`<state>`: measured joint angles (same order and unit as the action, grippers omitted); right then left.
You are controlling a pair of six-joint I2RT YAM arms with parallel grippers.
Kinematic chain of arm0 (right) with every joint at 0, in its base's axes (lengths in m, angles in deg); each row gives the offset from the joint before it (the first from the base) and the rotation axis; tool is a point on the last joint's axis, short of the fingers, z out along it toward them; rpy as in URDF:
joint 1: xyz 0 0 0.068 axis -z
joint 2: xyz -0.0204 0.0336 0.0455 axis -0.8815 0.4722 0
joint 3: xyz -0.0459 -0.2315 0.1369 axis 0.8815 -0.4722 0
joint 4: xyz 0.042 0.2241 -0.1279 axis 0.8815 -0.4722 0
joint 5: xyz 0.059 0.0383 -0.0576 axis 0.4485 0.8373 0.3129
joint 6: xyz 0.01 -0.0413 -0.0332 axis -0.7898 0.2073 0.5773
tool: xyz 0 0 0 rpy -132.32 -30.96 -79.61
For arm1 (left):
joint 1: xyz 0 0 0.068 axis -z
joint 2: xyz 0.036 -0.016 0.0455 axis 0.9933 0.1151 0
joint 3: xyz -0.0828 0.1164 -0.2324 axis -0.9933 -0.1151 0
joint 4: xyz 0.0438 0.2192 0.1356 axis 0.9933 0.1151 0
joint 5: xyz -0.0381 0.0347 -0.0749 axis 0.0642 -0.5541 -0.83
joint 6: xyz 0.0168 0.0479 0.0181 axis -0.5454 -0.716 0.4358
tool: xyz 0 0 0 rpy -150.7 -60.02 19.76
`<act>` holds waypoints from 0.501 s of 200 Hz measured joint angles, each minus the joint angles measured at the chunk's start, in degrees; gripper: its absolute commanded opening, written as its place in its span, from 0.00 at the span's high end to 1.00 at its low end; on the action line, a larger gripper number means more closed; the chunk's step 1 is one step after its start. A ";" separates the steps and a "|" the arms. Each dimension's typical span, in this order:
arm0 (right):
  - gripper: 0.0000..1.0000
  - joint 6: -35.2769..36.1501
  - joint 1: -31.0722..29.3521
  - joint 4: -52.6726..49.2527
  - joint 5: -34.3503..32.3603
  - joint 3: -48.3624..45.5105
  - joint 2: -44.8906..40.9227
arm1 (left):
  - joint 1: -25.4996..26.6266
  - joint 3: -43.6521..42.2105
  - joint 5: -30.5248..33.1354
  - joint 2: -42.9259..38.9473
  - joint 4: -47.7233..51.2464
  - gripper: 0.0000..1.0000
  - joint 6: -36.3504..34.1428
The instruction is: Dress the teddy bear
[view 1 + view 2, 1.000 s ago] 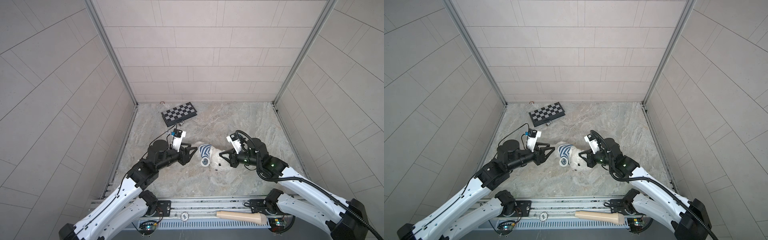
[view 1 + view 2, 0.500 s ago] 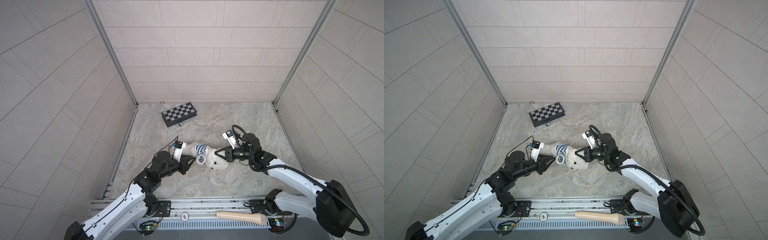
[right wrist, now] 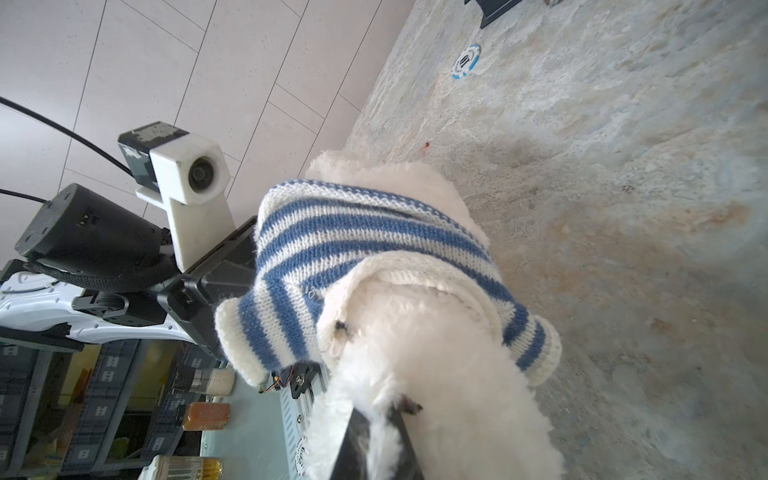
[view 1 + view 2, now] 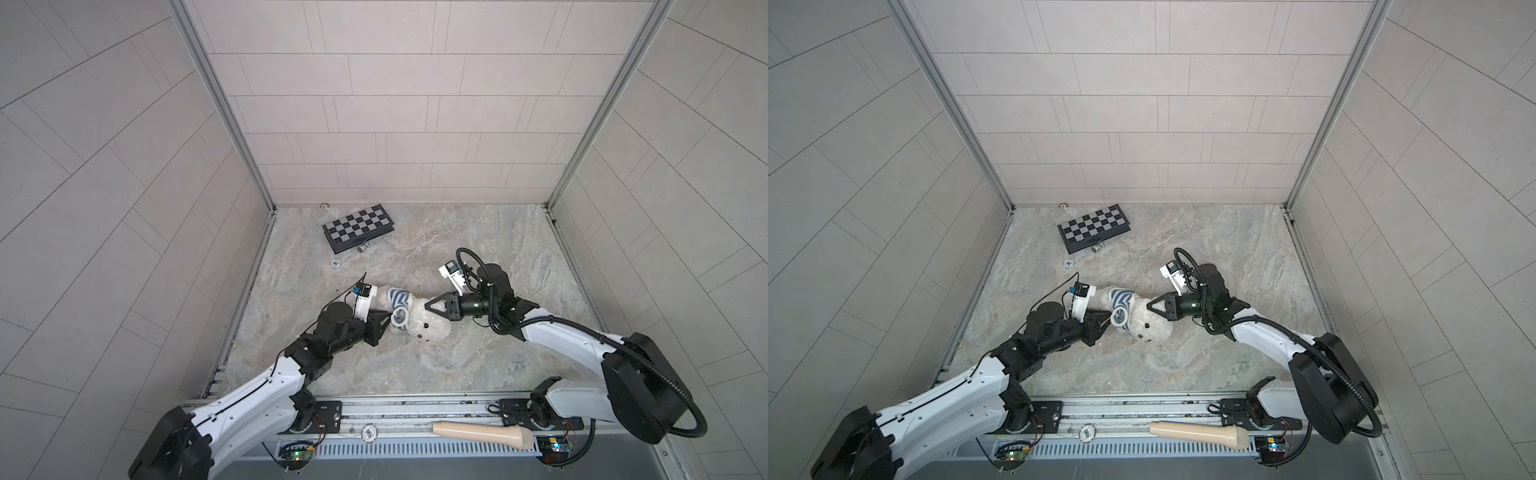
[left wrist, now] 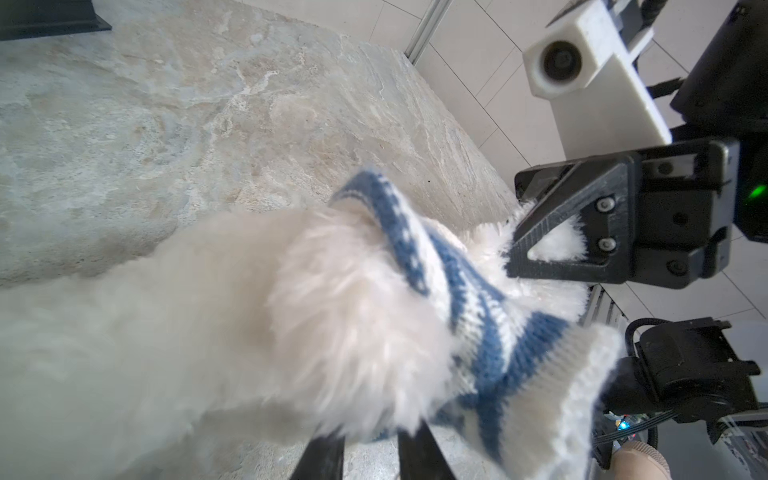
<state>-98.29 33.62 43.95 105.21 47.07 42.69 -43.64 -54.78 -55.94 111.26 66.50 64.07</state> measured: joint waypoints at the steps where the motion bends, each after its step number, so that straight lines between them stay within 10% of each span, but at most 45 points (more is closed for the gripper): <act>1: 1.00 0.00 0.00 0.02 0.02 0.00 0.00 | 0.07 0.00 0.07 0.09 -0.07 0.69 -0.07; 100: 1.00 0.02 0.13 0.15 0.17 0.00 0.00 | 2.32 2.36 3.69 7.69 -3.45 0.81 -2.19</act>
<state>-98.26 33.75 44.10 105.38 47.07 42.69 -41.32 -52.42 -52.25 118.95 63.05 61.88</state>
